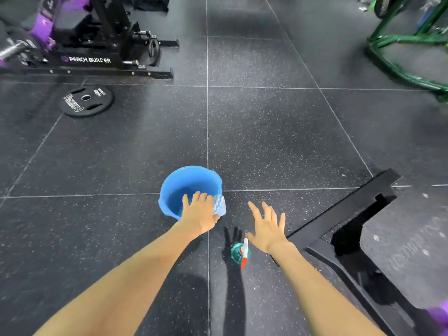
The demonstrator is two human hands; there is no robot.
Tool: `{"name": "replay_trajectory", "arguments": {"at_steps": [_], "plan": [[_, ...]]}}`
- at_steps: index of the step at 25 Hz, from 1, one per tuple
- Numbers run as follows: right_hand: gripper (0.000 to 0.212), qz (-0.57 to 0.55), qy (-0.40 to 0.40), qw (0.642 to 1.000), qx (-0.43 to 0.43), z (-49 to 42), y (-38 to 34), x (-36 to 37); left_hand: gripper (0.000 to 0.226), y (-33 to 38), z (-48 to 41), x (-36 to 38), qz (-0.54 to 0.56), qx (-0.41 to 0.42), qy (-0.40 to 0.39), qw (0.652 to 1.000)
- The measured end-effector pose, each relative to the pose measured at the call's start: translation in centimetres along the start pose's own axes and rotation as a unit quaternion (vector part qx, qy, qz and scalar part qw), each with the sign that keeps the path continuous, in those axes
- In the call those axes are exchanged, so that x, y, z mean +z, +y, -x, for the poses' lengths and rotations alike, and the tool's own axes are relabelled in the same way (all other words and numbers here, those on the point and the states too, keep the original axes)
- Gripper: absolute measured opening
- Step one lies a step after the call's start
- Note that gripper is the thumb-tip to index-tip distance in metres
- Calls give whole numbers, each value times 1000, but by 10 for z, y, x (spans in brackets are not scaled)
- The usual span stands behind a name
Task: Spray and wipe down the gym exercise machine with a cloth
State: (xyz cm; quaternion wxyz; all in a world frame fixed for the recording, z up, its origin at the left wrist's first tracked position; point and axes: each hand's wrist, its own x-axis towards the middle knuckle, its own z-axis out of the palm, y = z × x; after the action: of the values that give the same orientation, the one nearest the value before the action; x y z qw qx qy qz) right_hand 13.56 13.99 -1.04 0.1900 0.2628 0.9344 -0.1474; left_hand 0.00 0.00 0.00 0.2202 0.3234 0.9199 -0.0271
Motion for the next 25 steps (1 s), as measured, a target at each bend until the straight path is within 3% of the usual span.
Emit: {"name": "replay_trajectory", "arguments": {"at_steps": [10,15,20,23,25], "plan": [[73,-42,127,991,-6,-82,43,127,37,7,-92,122,43,-64,137,988],[67,-103,174,979,-4,-95,52,153,13,1,-110,145,15,-52,220,974],[58,-122,190,974,3,-86,59,168,14,-10,-124,159,88,-28,241,966],[54,-137,186,973,9,-83,67,167,31,-10,-128,158,52,-28,264,963],[53,-146,194,970,6,-83,70,167,26,-8,-127,151,45,-23,283,958]]}}
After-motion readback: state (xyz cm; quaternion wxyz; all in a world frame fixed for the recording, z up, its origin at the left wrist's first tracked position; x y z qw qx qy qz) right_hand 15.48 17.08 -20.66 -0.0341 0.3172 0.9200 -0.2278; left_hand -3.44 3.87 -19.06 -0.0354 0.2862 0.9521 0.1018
